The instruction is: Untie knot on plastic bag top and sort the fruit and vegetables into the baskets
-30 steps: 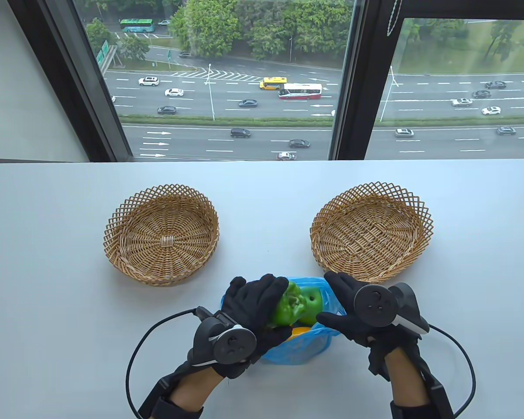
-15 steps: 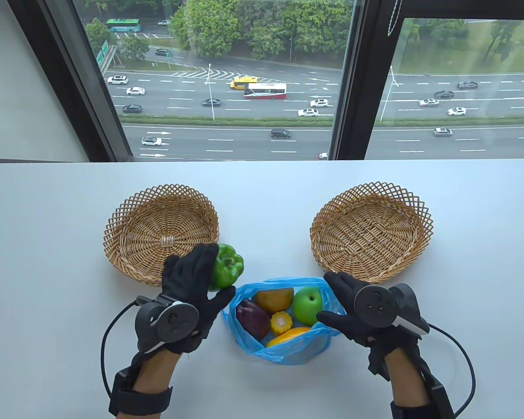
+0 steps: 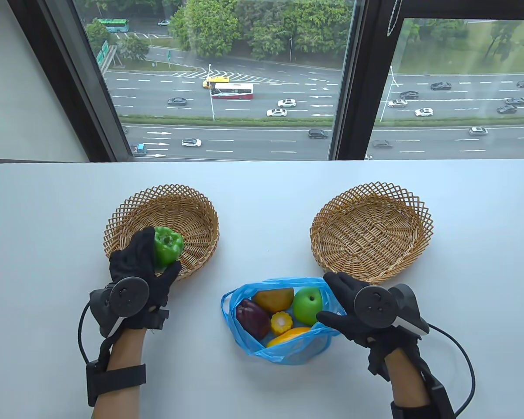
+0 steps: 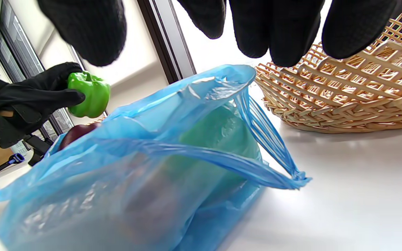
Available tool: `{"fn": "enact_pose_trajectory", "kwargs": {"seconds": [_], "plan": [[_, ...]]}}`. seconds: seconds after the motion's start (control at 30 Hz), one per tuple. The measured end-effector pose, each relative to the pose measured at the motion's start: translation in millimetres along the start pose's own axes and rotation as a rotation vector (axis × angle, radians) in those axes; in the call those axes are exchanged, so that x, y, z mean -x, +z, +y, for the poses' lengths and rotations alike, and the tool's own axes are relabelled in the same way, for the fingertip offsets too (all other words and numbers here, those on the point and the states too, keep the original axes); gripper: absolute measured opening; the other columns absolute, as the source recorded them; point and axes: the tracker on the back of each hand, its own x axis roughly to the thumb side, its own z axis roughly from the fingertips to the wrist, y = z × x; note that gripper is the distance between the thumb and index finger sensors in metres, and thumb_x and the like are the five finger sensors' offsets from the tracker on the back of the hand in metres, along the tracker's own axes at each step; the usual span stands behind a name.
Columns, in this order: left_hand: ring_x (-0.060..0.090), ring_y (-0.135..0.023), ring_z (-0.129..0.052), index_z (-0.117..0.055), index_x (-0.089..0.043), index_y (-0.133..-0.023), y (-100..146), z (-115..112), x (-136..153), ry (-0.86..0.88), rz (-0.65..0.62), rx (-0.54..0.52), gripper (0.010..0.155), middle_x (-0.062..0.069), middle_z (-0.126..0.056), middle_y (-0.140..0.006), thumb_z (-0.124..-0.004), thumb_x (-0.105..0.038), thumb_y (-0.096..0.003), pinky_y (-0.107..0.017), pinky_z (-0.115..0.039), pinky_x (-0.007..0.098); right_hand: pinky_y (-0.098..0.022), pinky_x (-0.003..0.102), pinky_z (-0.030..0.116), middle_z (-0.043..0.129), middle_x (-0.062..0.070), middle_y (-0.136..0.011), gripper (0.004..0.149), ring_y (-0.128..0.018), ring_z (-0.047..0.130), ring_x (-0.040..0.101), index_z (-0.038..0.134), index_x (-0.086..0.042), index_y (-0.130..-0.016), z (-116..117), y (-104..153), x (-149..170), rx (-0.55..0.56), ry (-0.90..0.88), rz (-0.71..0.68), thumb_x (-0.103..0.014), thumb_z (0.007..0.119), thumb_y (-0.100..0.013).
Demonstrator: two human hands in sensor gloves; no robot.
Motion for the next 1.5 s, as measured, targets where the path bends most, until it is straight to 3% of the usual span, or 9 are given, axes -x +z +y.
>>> {"fn": "enact_pose_trajectory", "kwargs": {"seconds": [0.23,0.77,0.9,1.13,1.43,1.5], "plan": [[0.044,-0.093,-0.078,-0.046,-0.022,-0.114,-0.6,-8.7,16.9,-0.035,0.092,0.020,0.094,0.020,-0.067,-0.112,-0.092,-0.060,-0.0410,-0.068,-0.051,0.072,-0.061,0.071,0.064,0.055,0.031,-0.114,0.086,-0.095,0.068,0.059,0.048,-0.006,-0.117,0.4,0.0,0.2,-0.001,-0.001,0.000,-0.059,0.075,-0.055],[0.046,-0.095,-0.073,-0.046,-0.025,-0.116,-1.1,-26.0,18.9,-0.147,0.132,0.108,0.093,0.021,-0.064,-0.114,-0.094,-0.057,-0.0424,-0.067,-0.047,0.074,-0.061,0.071,0.064,0.055,0.031,-0.114,0.084,-0.095,0.068,0.059,0.048,-0.007,-0.117,1.3,-0.4,0.3,-0.002,-0.001,0.002,-0.058,0.074,-0.056],[0.048,-0.103,-0.057,-0.047,-0.034,-0.116,-1.7,-33.7,22.0,-0.102,0.197,0.226,0.081,0.018,-0.058,-0.117,-0.087,-0.052,-0.0481,-0.067,-0.037,0.076,-0.061,0.071,0.064,0.055,0.031,-0.114,0.083,-0.095,0.068,0.059,0.048,-0.006,-0.117,1.9,-0.7,0.4,-0.005,-0.003,0.005,-0.058,0.073,-0.057],[0.044,-0.107,-0.048,-0.071,-0.037,-0.107,-3.7,-31.0,14.3,-0.049,0.162,0.224,0.057,0.011,-0.058,-0.119,-0.077,-0.050,-0.0519,-0.068,-0.030,0.075,-0.061,0.071,0.064,0.055,0.031,-0.114,0.083,-0.095,0.067,0.059,0.048,-0.007,-0.117,2.4,-1.3,-0.1,-0.008,-0.001,0.005,-0.057,0.073,-0.057],[0.045,-0.107,-0.050,-0.068,-0.035,-0.109,-2.7,-26.9,10.2,-0.031,0.147,0.224,0.060,0.011,-0.059,-0.119,-0.076,-0.050,-0.0516,-0.067,-0.030,0.075,-0.061,0.071,0.064,0.056,0.031,-0.114,0.082,-0.095,0.068,0.058,0.049,-0.007,-0.117,1.4,-1.2,0.6,0.013,0.002,0.009,-0.057,0.073,-0.057],[0.043,-0.106,-0.055,-0.068,-0.034,-0.109,-2.9,-22.1,5.2,-0.035,0.124,0.194,0.060,0.011,-0.062,-0.118,-0.078,-0.049,-0.0512,-0.070,-0.042,0.070,-0.061,0.071,0.064,0.055,0.031,-0.114,0.082,-0.095,0.068,0.059,0.049,-0.007,-0.116,1.3,-1.1,0.6,0.014,0.004,0.009,-0.057,0.073,-0.057]]}}
